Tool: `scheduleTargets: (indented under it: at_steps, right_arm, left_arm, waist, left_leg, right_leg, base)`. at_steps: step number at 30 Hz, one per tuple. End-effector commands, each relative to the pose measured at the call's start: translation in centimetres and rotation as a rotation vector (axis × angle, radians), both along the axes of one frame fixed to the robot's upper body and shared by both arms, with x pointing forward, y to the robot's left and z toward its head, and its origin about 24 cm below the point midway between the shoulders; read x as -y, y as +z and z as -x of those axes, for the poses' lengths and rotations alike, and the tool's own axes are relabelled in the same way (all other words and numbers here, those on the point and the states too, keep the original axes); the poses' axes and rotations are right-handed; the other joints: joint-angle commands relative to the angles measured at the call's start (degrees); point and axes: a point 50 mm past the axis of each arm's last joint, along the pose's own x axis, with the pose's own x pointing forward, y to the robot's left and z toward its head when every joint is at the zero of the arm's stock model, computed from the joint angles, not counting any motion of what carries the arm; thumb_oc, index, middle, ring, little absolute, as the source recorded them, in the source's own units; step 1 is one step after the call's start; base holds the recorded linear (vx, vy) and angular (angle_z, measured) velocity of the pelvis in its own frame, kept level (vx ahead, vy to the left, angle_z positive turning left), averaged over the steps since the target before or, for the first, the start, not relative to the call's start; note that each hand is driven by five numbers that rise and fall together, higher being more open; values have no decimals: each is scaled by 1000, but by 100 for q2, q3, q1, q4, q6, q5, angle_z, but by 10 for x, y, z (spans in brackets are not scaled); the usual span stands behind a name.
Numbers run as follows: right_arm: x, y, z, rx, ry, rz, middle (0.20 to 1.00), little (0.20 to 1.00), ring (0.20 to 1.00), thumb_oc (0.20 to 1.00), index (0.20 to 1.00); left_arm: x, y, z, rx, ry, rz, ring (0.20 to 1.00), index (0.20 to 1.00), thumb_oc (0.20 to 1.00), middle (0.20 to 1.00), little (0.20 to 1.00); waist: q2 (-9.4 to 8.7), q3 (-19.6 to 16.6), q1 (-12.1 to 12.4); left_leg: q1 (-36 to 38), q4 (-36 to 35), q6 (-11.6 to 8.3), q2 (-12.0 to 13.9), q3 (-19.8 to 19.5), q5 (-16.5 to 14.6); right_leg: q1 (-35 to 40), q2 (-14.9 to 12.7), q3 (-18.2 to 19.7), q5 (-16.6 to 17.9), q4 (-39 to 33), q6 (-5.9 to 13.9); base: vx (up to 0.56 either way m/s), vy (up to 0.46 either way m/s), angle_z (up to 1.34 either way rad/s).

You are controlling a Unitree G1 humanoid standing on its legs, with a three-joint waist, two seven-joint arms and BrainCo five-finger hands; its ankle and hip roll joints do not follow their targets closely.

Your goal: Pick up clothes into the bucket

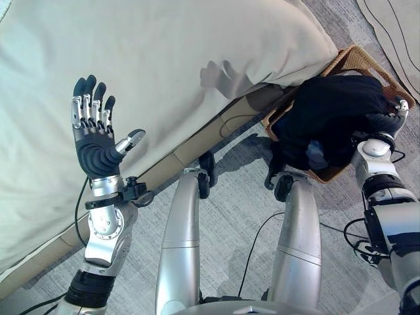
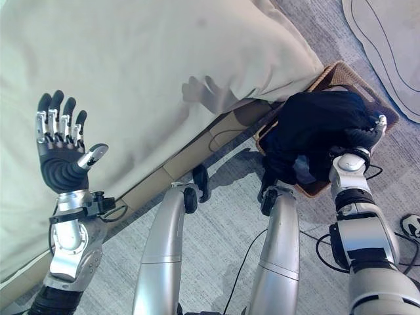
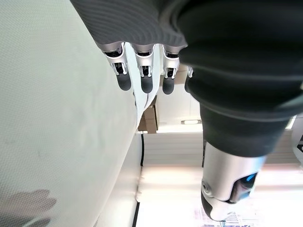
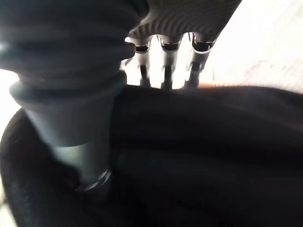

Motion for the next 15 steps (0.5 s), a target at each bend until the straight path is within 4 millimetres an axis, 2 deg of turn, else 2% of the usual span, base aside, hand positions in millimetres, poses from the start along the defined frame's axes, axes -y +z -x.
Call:
scheduleTargets:
  at_steps: [1,7,15]
  right_arm:
    - [10,-4,7,-51,-25,70,1000,1000,1000,1000,1000]
    - [17,-13,12,-103,-95,24,1000,1000,1000,1000,1000]
    - [27,-30,25,-57,-222,-177,1000,1000,1000,1000,1000]
  left_arm:
    - [1,12,15,98,-22,68,1000,1000,1000,1000,1000]
    - [1,14,13,99,-17,78,1000,1000,1000,1000,1000]
    - [-2,16,11,102,5,74,1000,1000,1000,1000,1000]
  waist:
    - [159,-461,-74]
    - [160,-512,-62]
    - [140,-628,-104]
  left_leg:
    - [-256,-362,57,-3,-93,201]
    - [-258,-371,50,-1,-63,198]
    - [-40,-577,18,25,12,225]
  right_leg:
    - [-112,-39,364,393,-402,338]
    - [-139,-29,372,395,-401,323]
    - [30,-46,311,466,-613,371]
  base:
    - [0,0,0]
    - [0,0,0]
    - [0,0,0]
